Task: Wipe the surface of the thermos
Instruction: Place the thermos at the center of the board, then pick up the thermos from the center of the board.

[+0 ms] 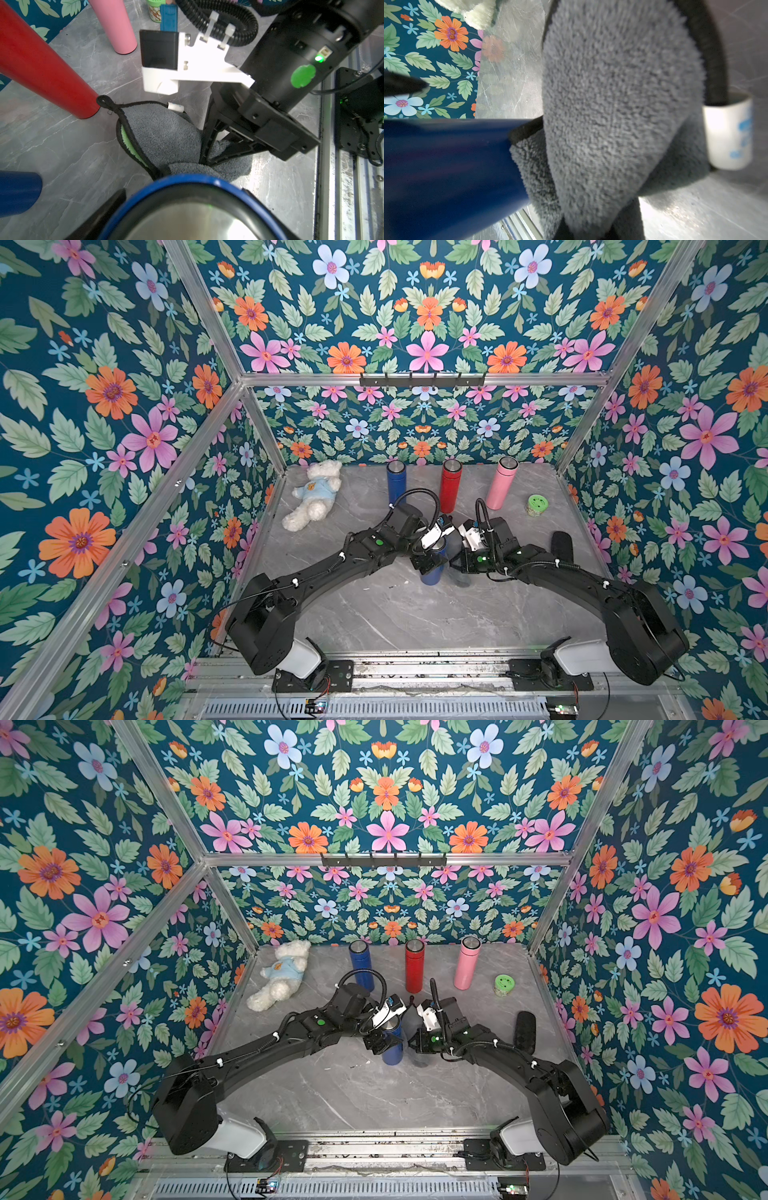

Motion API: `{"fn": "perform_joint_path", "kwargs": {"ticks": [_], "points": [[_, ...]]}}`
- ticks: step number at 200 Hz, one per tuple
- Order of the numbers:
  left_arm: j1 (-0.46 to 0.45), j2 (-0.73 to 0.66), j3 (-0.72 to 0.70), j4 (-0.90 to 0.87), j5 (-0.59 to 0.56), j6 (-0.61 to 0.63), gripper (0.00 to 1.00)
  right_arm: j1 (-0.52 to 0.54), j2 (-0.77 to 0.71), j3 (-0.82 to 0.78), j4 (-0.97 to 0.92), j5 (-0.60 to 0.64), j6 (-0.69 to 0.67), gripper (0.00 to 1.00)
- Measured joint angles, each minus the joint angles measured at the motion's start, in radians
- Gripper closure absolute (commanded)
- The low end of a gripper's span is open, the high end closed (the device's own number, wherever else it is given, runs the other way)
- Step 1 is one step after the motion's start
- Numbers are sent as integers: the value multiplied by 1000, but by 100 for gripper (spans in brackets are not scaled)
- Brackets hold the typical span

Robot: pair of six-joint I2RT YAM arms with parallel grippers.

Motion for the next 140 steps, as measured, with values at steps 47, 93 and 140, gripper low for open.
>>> {"fn": "perform_joint_path", "kwargs": {"ticks": [47,93,140], "points": [[-2,-38,-47,26,-17,-3,1,0,0,-5,0,4,-1,100],[-2,-127,-174,156,-17,-18,1,0,0,-11,-6,10,-1,100],[-2,-193,-352,422,-17,-47,1,0,0,-19,-7,10,-1,100]]}}
